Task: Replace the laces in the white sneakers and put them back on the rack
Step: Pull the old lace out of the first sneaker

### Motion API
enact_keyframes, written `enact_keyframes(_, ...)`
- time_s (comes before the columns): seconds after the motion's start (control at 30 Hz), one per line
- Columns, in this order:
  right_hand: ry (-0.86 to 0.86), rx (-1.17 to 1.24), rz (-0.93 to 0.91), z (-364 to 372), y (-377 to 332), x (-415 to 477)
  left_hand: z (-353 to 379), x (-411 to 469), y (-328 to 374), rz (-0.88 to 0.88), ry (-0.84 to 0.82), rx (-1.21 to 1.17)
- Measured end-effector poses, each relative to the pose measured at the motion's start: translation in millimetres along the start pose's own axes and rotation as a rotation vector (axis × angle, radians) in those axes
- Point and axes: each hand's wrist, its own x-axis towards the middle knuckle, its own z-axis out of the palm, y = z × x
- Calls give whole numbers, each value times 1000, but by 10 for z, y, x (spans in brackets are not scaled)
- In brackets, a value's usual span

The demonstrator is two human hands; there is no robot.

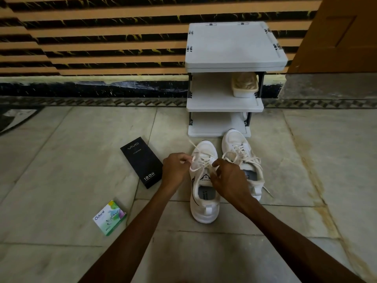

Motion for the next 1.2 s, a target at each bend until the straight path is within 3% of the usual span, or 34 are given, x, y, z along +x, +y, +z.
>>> enact_keyframes(0.17,10,-46,-26,0,-6,37,-51,-126,100,155,294,306)
enact_keyframes(0.2,-1,-53,-32,3,-9,52,-53,-143,123,162,255,307)
enact_keyframes(0.33,-81,-60,-24,-35,-61,110,48,-199,159,136,-168,463)
enact_keyframes(0.53,-156,-164,-49,-114,-161,93,165,-149,198,114,-199,582)
enact_keyframes(0.7,-141,-173,-62,-130,-156,82,225,-195,67,211,-71,610)
enact_keyframes(0.8,-130,-219,-115,-62,-158,77,255,-236,24,245,-30,589)
enact_keyframes(0.9,-90,-125,-26,-58,-103,55,172,-179,-38,154,-56,463)
enact_keyframes(1.03,50,108,165,-91,-60,67,-40,-49,-160,-261,-202,-77)
enact_keyframes(1.1,-20,23,130,-82,-79,84,-22,-48,-166,-248,-188,-49)
enact_keyframes(1.2,-135,-104,-44,-73,-90,87,-4,-93,-107,-58,-158,93)
